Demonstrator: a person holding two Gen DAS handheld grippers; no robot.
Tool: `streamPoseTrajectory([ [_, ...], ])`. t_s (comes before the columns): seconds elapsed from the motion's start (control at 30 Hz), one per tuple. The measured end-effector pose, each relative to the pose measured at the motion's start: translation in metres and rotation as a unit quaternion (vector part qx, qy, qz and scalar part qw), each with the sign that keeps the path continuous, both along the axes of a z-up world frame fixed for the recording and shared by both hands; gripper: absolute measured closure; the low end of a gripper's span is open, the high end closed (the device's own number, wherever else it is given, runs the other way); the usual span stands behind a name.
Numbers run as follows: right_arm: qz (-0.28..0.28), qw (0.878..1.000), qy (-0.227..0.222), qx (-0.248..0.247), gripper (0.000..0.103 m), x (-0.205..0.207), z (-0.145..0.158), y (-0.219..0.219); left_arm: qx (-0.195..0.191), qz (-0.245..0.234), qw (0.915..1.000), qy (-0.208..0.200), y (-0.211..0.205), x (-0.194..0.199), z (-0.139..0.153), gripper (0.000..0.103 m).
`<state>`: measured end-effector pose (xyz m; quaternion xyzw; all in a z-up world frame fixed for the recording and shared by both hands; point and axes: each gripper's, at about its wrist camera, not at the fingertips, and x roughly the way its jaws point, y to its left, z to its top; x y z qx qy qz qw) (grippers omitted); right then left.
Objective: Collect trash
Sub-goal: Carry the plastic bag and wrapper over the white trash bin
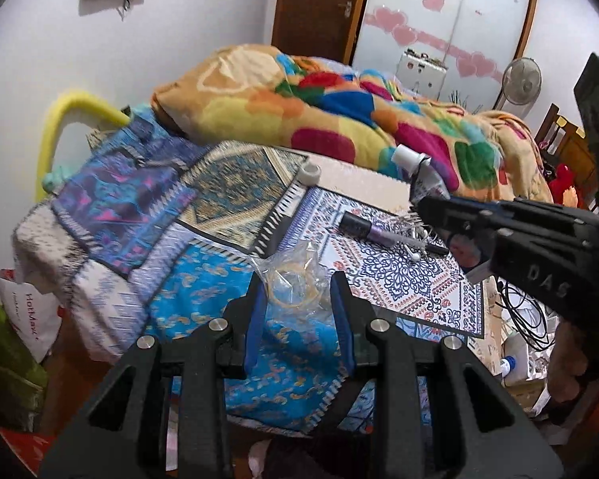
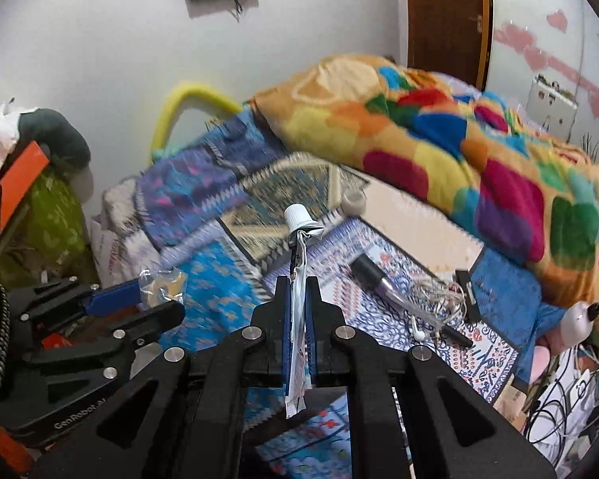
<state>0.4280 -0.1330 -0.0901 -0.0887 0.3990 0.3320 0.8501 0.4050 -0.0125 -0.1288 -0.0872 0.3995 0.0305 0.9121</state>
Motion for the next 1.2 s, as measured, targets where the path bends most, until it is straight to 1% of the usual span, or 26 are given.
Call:
streamPoseTrajectory([
  [0.17, 0.009, 1.0, -0.018, 0.017, 0.097, -0.034, 0.027, 0.02, 0.016, 0.017, 0.9995, -0.02, 0.021, -0.037, 0.027, 0.071],
  [0.37, 0.039, 0.998, -0.024, 0.033, 0.097, -0.071, 0.044, 0.049, 0.021, 0.049, 0.9977, -0.041, 0.054, -0.089, 0.05, 0.071],
  [0.5, 0.063, 0.997, -0.027, 0.038, 0.097, -0.095, 0.049, 0.069, 0.02, 0.074, 0.9959, -0.048, 0.079, -0.124, 0.057, 0.071],
  [0.7, 0.098, 0.994, -0.026, 0.044, 0.097, -0.13, 0.051, 0.102, 0.023, 0.112, 0.9924, -0.045, 0.114, -0.169, 0.056, 0.071],
  [0.83, 0.123, 0.992, -0.014, 0.039, 0.097, -0.15, 0.043, 0.129, 0.025, 0.141, 0.989, -0.036, 0.14, -0.199, 0.048, 0.071],
  [0.93, 0.139, 0.99, 0.0, 0.032, 0.097, -0.162, 0.034, 0.148, 0.017, 0.158, 0.987, -0.025, 0.156, -0.215, 0.036, 0.071],
  [1.1, 0.161, 0.986, 0.035, 0.01, 0.097, -0.179, 0.008, 0.181, 0.007, 0.183, 0.9829, 0.014, 0.185, -0.237, 0.003, 0.071],
  [1.2, 0.17, 0.983, 0.066, -0.009, 0.097, -0.184, -0.016, 0.2, 0.0, 0.194, 0.9801, 0.041, 0.199, -0.242, -0.021, 0.071],
])
